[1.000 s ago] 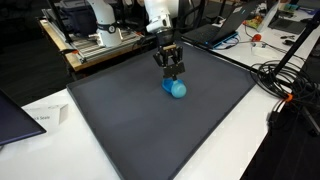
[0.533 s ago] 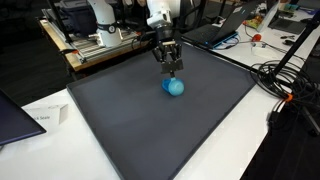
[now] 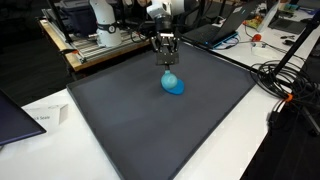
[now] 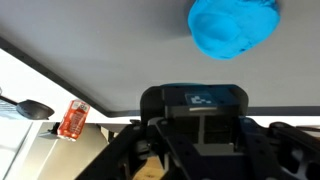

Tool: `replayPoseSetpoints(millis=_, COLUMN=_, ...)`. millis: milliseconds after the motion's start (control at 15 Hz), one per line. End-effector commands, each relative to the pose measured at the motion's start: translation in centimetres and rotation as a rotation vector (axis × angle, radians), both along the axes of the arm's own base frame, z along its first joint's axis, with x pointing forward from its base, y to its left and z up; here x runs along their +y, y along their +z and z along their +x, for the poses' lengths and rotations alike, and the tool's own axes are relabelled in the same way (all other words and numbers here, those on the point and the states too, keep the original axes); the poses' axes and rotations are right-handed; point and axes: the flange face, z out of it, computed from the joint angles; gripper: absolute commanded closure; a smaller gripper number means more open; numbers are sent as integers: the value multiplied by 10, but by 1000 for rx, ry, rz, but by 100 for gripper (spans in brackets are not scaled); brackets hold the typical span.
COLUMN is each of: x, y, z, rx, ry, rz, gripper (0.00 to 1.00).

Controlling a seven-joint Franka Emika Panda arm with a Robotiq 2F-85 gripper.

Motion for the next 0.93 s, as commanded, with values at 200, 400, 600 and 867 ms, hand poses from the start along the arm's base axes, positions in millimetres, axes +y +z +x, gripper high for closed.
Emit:
replayPoseSetpoints(millis=200, x=19, y=23, z=6, rx=-2, ry=-81, rz=-103, gripper=78)
replayPoseSetpoints(millis=400, x=27, y=30, z=11, rx=8, ry=-115, rz=-147, gripper=78)
replayPoseSetpoints(millis=600, x=34, y=34, z=17, rx=19, ry=-159, rz=-193, gripper=78)
replayPoseSetpoints(millis=867, x=39, y=34, z=24, rx=25, ry=-218, rz=-264, gripper=78)
